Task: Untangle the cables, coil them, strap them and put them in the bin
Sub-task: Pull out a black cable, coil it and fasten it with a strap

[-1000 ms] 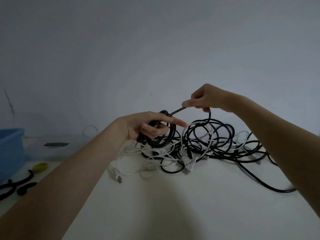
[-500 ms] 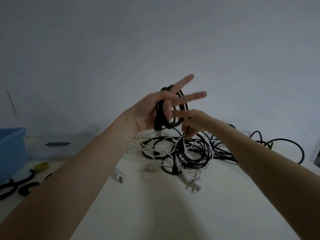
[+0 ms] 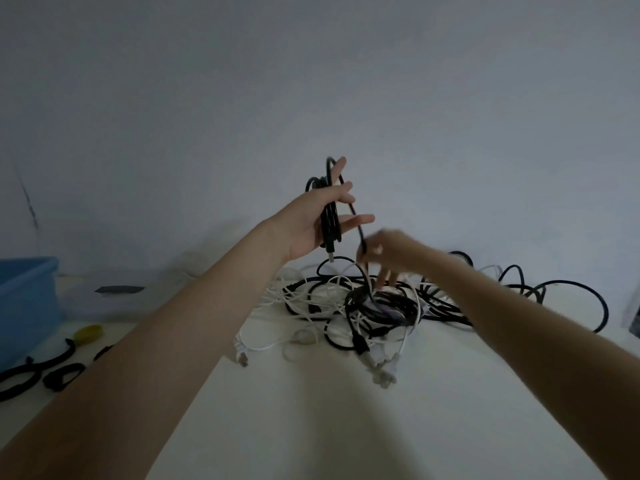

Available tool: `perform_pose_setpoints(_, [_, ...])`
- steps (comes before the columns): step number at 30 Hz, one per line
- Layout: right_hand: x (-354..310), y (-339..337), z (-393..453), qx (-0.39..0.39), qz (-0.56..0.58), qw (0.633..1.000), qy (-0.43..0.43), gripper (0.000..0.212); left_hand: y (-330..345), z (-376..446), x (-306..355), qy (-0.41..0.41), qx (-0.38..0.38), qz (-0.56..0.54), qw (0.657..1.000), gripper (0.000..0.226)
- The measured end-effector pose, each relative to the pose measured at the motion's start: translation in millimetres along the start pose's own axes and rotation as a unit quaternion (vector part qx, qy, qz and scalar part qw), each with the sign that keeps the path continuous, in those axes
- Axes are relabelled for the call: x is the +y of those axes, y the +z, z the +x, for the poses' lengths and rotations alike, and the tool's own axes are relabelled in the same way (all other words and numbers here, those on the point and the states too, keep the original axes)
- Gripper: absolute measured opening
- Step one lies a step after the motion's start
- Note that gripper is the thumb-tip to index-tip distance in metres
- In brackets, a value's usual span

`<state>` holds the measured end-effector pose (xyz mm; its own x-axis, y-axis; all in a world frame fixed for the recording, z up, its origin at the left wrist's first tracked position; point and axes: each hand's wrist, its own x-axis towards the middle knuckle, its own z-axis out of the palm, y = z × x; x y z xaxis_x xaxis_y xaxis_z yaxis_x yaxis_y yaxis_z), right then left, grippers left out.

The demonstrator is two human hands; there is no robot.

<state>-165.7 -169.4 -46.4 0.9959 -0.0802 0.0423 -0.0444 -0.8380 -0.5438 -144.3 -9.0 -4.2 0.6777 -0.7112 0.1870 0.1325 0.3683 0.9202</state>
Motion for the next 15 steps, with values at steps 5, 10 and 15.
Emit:
perform_pose_setpoints(5, [-47.5, -88.7, 1.2, 0.388, 0.247, 0.877, -0.141, 0.019, -2.9, 5.9, 6.9, 0.029, 0.046, -0.042, 0.998, 0.047])
perform_pose_setpoints(10, [-67.8, -99.2, 8.5, 0.378, 0.077, 0.914, -0.121, 0.02, -1.0, 3.1, 0.9, -0.01, -0.008, -0.006, 1.0, 0.033])
perform_pose_setpoints(15, [-13.7, -60.4, 20.2, 0.182, -0.165, 0.968, 0.06, 0.025, -2.9, -8.8, 8.3, -0.033, -0.06, -0.029, 0.997, 0.031])
